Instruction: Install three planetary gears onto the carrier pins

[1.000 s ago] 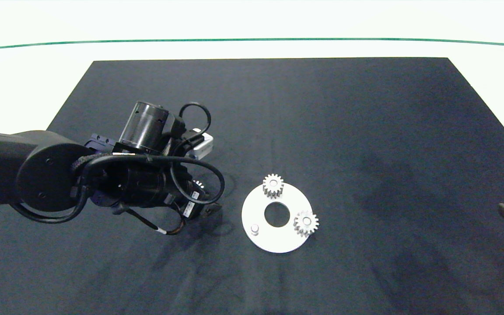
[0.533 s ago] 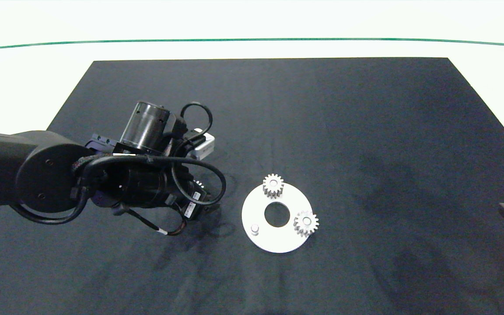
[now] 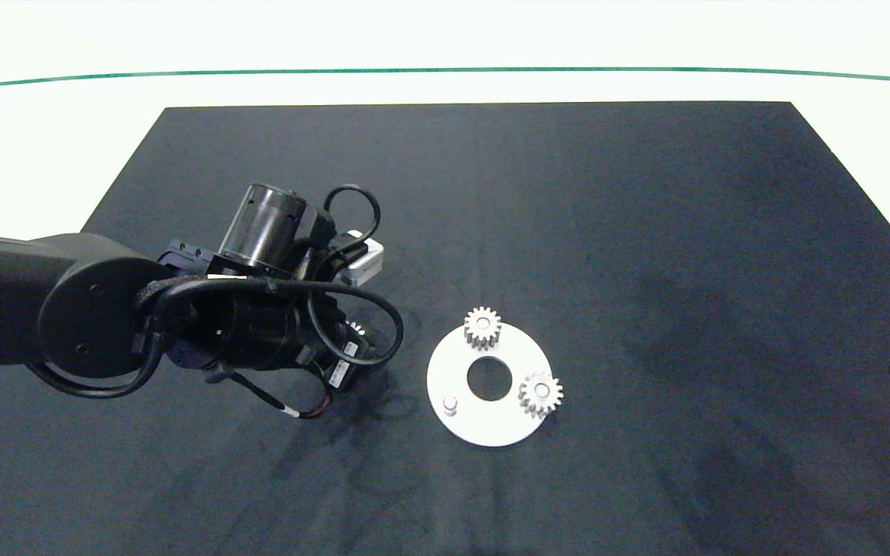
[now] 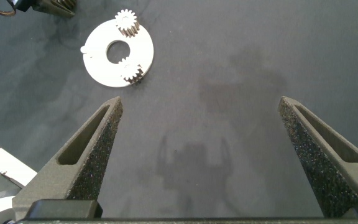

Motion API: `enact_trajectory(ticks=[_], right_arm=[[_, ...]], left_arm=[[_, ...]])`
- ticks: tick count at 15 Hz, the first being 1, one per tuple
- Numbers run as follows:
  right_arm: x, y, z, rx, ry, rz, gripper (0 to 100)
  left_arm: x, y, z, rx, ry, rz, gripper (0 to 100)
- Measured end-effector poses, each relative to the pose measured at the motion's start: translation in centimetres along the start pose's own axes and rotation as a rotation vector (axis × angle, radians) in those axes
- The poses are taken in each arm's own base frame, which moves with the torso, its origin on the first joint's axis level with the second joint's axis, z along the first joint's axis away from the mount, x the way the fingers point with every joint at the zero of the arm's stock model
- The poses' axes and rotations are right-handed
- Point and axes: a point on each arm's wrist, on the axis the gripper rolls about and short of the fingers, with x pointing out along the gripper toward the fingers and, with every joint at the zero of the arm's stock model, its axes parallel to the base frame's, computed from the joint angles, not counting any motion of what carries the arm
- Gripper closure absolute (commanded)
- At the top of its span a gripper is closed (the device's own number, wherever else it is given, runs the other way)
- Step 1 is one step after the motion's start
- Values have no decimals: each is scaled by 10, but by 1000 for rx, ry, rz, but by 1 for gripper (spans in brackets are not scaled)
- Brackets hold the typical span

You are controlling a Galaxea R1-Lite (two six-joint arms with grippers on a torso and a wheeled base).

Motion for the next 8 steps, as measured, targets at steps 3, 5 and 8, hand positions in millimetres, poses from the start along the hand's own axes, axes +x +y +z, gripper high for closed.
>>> enact_trajectory(ticks=[3,5,8], right_arm=[[0,0,0,0,0,0,0],[0,0,0,0,0,0,0],[0,0,0,0,0,0,0]], left_arm=[[2,0,-1,1,6,-1,41],[4,-1,-1,2,11,2,46],[7,-1,-2,5,25,25,52]])
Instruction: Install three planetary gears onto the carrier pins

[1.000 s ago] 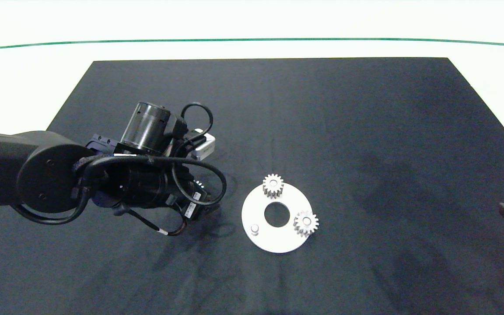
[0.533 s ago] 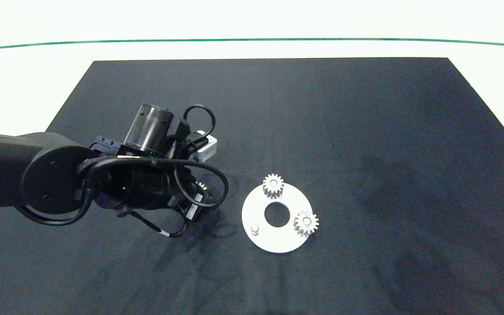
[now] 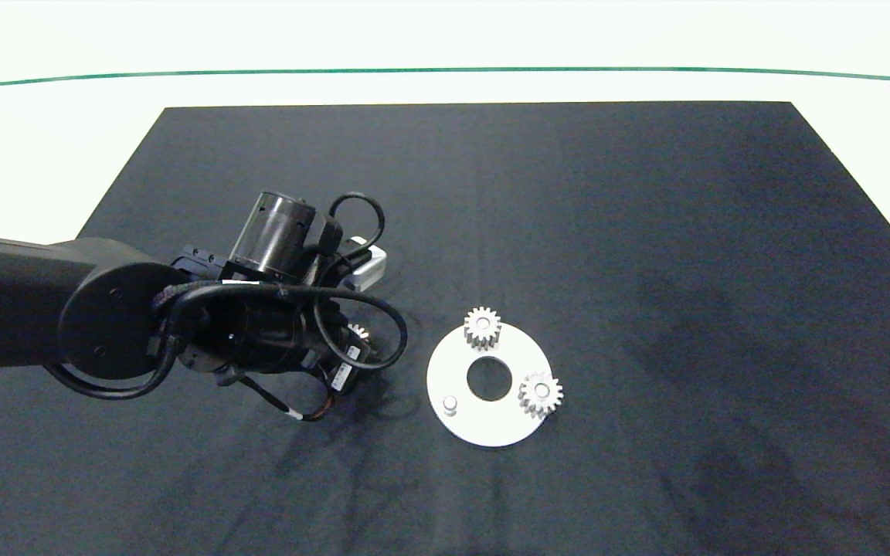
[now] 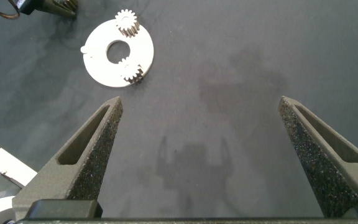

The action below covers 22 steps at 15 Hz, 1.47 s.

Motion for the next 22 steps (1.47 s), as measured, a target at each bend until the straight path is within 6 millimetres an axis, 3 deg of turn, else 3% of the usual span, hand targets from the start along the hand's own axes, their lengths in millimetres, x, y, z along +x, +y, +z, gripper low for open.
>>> enact_trajectory(ticks=[11,15,20,22], right_arm=[[0,0,0,-4,2,0,0],[0,0,0,-5,2,0,0],[-22,-6,-3,14,-65,-9,0],[-16,-4,-2,3,-49,-7,0]], left_arm=[[-3,0,1,-13,-7,1,74],[-26,1,3,-34,-60,2,82],[-64,-40,-20,67,-81,-40,90],[-73,-54,-20,107,-104,-68,90]])
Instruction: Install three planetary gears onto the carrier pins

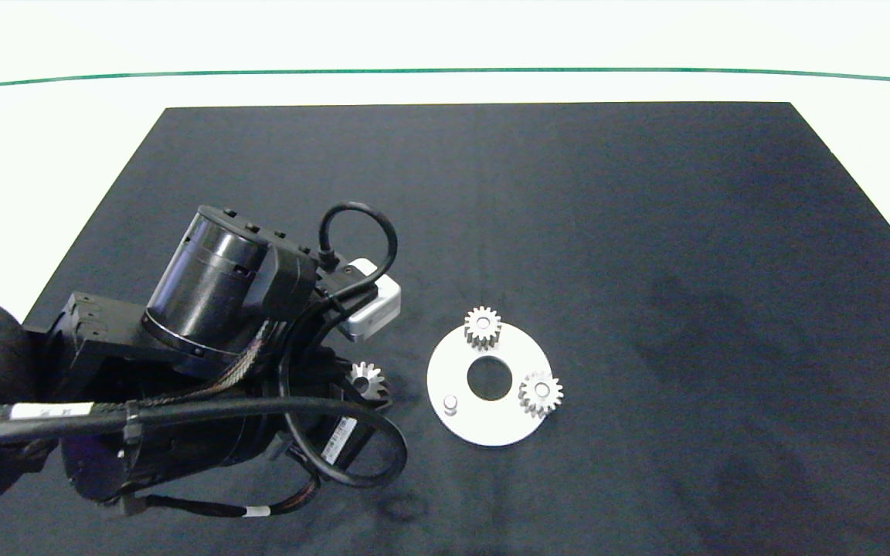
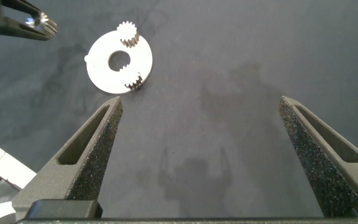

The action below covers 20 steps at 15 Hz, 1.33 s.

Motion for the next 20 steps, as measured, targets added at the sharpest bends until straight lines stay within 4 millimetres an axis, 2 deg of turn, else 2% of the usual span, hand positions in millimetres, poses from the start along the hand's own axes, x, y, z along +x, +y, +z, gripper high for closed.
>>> enact_trajectory(ticks=[4,10,14,20], right_arm=[[4,1,1,-21,13,0,0],[2,0,1,-25,5,0,0],[1,0,1,-24,3,0,0],[-1,0,0,-24,-2,-1,0]], left_arm=[[-3,-13,14,53,-48,-40,90],[24,-26,35,106,-45,-59,90],[36,-35,35,119,-20,-75,90],[40,-44,36,136,-14,-94,90]])
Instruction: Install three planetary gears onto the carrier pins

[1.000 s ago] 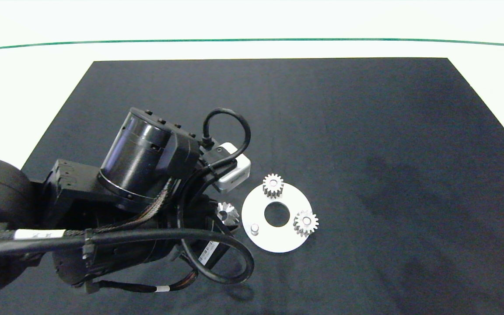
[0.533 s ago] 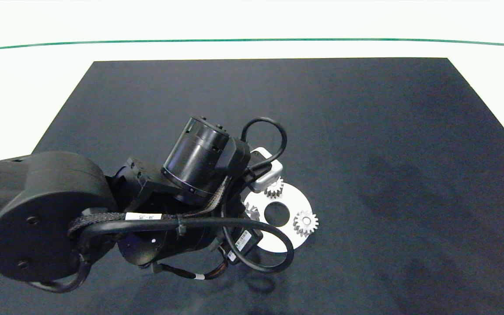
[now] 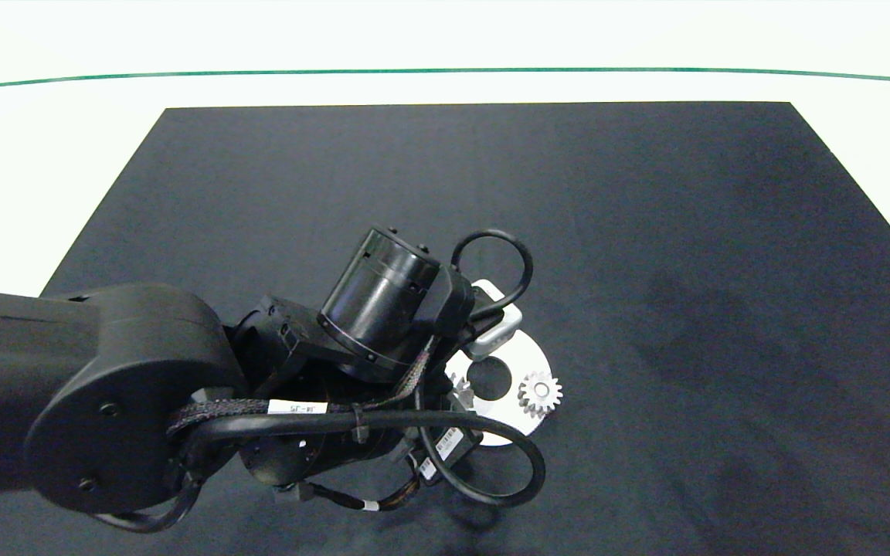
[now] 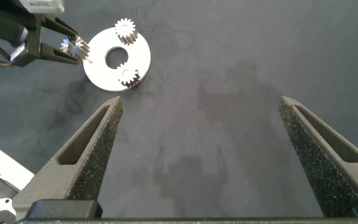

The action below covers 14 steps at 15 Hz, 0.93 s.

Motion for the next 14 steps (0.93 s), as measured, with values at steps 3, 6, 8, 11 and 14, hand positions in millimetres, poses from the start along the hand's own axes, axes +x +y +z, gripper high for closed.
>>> enact_trajectory(ticks=[3,6,8,11,14], right_arm=[[-1,0,0,1,-4,-1,0],[-1,0,0,1,-5,-1,0],[-2,0,0,1,-5,-1,0],[-2,0,0,1,-5,-1,0],[-2,-1,0,0,-6,-1,0]], left_arm=[[5,0,-1,4,11,1,90],[8,0,-1,6,21,2,90],[10,1,-2,6,26,4,90],[11,1,-3,5,29,5,90],[12,1,-2,3,20,8,90]])
